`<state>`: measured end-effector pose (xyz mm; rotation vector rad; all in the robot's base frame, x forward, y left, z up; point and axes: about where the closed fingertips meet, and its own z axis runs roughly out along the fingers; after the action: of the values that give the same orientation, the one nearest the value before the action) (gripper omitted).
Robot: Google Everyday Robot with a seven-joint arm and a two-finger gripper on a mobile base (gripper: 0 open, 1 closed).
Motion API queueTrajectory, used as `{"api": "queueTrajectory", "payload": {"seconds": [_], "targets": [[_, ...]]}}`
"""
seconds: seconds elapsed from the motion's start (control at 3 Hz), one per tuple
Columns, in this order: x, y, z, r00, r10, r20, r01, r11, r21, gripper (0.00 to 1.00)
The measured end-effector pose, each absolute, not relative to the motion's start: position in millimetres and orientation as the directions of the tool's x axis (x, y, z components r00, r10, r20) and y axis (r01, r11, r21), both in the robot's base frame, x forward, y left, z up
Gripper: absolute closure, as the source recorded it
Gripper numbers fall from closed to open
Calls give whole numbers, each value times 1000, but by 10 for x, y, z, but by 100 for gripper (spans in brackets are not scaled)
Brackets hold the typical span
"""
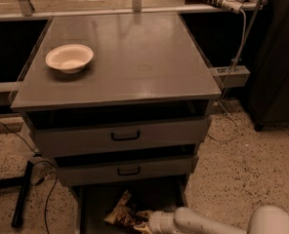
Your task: Pick brown chip bag from bottom drawer and place on counter
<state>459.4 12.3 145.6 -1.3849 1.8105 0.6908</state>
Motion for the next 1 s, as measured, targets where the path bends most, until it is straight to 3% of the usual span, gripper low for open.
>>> {"api": "queueTrajectory", "payload": {"seconds": [0.33, 0.67, 1.0], "targets": [[4594, 123, 1456, -142, -563, -814, -962, 272, -20, 88], [4594, 123, 1457, -142, -563, -814, -962, 272, -20, 100], [4594, 123, 1506, -142, -563, -815, -962, 271, -20, 100]]}}
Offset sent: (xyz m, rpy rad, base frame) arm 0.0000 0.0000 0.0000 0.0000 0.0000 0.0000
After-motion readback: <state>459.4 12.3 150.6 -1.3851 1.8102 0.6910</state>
